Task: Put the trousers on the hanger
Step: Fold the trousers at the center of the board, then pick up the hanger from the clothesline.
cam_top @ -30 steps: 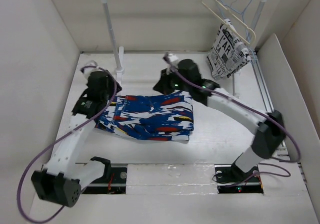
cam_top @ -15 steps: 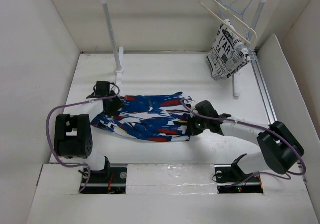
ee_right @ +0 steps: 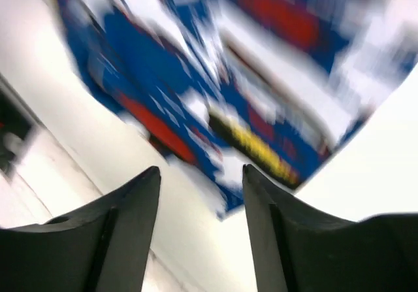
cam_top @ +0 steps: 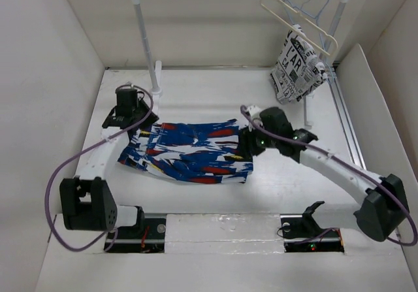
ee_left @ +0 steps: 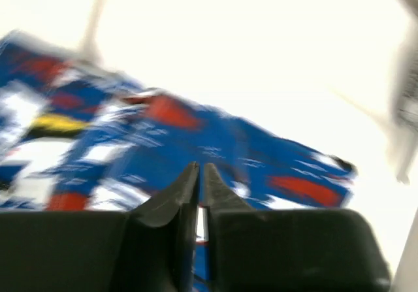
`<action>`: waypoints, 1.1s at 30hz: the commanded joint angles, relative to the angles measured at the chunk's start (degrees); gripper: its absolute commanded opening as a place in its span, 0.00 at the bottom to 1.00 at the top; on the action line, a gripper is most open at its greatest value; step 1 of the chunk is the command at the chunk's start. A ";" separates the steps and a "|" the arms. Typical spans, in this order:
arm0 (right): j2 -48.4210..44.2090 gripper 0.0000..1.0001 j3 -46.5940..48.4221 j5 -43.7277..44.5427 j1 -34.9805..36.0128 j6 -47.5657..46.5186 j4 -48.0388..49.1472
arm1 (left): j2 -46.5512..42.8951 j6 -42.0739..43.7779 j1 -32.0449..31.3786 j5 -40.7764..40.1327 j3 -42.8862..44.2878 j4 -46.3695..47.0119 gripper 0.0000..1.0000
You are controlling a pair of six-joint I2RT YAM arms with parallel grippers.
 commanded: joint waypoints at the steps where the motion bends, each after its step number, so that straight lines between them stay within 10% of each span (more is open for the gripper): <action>1: -3.93 0.59 14.57 -2.62 -1.51 -5.86 -6.73 | -4.15 1.19 -6.57 -0.24 4.04 1.59 0.00; 5: 1.56 0.00 40.51 -5.77 -14.88 -12.53 -8.51 | 0.84 0.84 -20.77 -3.22 5.71 1.86 0.00; 11: 13.79 0.00 63.43 -12.71 -33.47 -16.76 -11.48 | -1.50 -0.21 -28.91 -4.02 4.14 3.70 0.00; 19: 26.20 0.74 84.91 -22.29 -52.72 -18.45 -15.19 | -4.76 0.83 -30.68 -0.86 -0.52 3.44 0.00; 33: 23.39 0.77 76.47 -23.35 -53.44 -18.01 -11.15 | -4.77 6.29 -31.29 -1.03 -0.44 1.42 0.00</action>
